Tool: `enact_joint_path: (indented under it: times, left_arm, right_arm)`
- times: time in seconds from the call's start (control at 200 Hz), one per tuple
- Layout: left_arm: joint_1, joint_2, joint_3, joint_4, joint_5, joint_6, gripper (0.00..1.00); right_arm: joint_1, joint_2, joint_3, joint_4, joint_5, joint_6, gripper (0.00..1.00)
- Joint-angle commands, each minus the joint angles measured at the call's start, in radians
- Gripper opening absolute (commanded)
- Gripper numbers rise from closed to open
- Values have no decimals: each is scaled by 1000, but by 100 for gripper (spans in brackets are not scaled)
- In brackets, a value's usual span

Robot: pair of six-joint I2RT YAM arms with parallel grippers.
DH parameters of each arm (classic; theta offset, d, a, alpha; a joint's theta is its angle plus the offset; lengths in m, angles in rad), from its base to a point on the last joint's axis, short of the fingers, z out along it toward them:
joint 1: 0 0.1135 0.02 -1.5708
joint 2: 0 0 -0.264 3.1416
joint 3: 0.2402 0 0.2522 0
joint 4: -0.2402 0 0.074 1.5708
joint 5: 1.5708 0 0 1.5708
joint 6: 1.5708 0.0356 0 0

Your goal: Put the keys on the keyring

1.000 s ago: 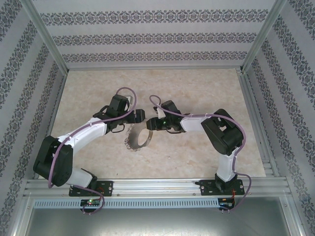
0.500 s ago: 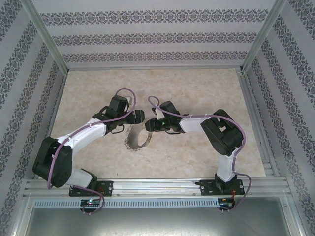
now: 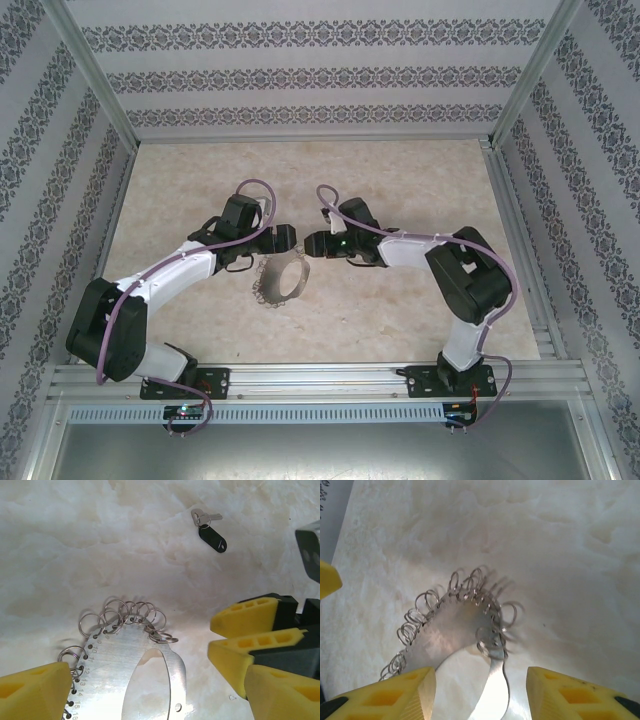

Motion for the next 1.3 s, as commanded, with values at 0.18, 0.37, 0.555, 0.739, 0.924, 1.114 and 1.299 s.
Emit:
enact_joint_path:
  times: [0.18,0.37,0.555,0.739,0.924,1.114,1.299]
  left_arm:
    - [29,-56,-19,-49,-68,-19,92]
    - [36,-56,-29,-44,-64,-18,92]
    - [38,-50,-34,-39,-58,-19,92]
    - [38,-50,-36,-24,-36,-12,93]
    - [38,-48,-38,-11,28,-7,93]
    - [30,-26,-32,0,166,-13,90]
    - [-16,29,-7,-35,254,29,78]
  right_arm:
    - [27,117,111,15,-46,22,51]
    - [49,131,112,9,-63,21,51]
    - [61,102,58,16,-60,22,49]
    - [64,52,11,17,-55,23,49]
    - [47,-32,-31,12,-14,16,50]
    - [18,-149,-98,-18,66,11,52]
    - [-8,-286,-208,-60,187,3,54]
